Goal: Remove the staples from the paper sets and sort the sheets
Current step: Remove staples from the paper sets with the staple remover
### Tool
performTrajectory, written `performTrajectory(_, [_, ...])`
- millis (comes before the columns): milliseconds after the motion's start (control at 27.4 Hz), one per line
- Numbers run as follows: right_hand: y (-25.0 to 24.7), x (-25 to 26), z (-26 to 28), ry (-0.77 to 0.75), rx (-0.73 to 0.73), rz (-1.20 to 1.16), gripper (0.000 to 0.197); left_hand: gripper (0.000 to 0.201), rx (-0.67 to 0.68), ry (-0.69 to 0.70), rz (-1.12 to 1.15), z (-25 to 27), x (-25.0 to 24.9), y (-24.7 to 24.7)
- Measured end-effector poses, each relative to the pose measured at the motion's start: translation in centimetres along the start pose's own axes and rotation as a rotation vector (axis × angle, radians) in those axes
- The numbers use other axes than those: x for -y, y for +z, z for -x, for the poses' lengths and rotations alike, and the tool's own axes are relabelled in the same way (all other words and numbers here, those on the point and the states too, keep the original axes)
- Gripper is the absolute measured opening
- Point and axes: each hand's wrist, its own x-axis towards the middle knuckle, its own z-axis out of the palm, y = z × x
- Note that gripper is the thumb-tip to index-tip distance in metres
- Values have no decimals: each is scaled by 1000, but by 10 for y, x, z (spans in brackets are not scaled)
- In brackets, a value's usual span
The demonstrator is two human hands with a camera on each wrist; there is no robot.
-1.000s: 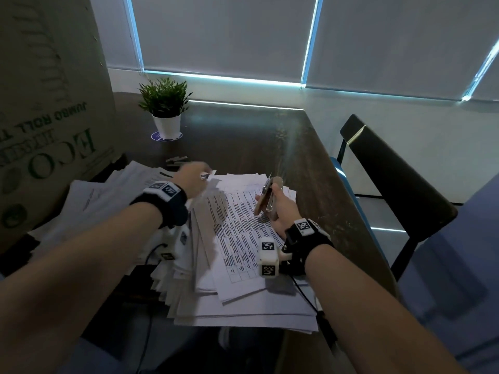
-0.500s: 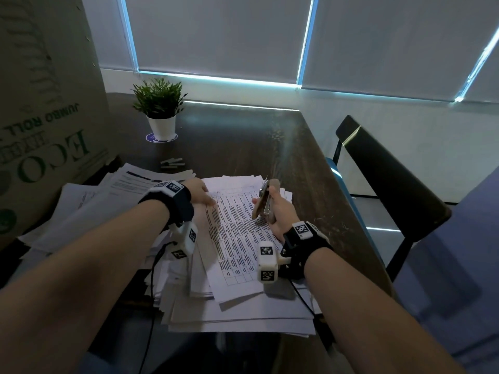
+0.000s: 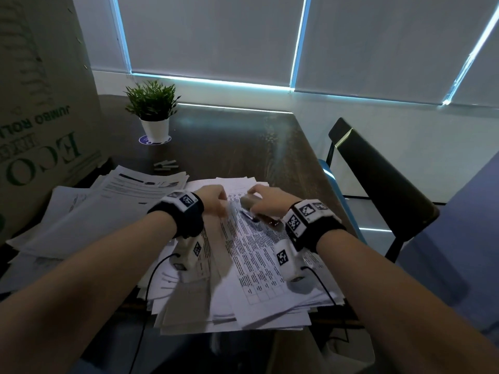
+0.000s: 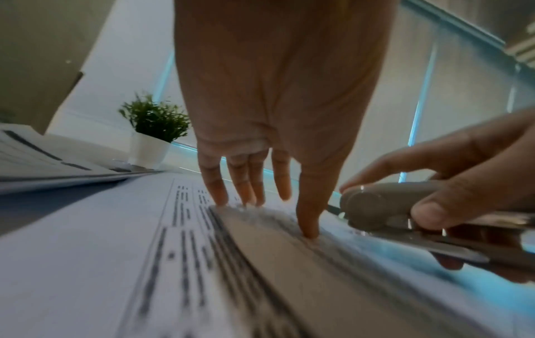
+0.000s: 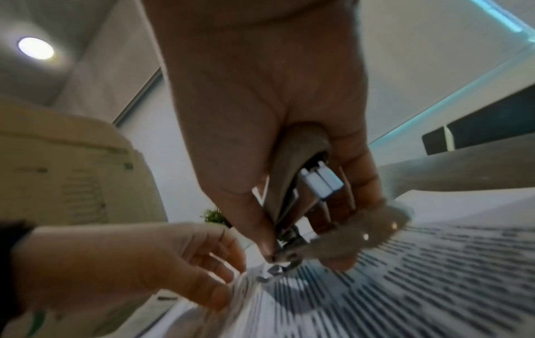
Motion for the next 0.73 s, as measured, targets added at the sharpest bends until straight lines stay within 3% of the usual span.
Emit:
performTrajectory(110, [12,3,5,-68,12,122,50,50,12,35,-40,-1,-5,8])
performTrajectory(402, [30,7,-4,-97,-25,200,45,47,8,41,-11,-5,0,14])
performTrajectory(585, [41,4,-6,-57,-51,200,56,41,7,10,-216,-4,-4,14])
performTrajectory(731, [46,10,-3,-89,-96,184,57,41,56,8,-224,-8,-1,18])
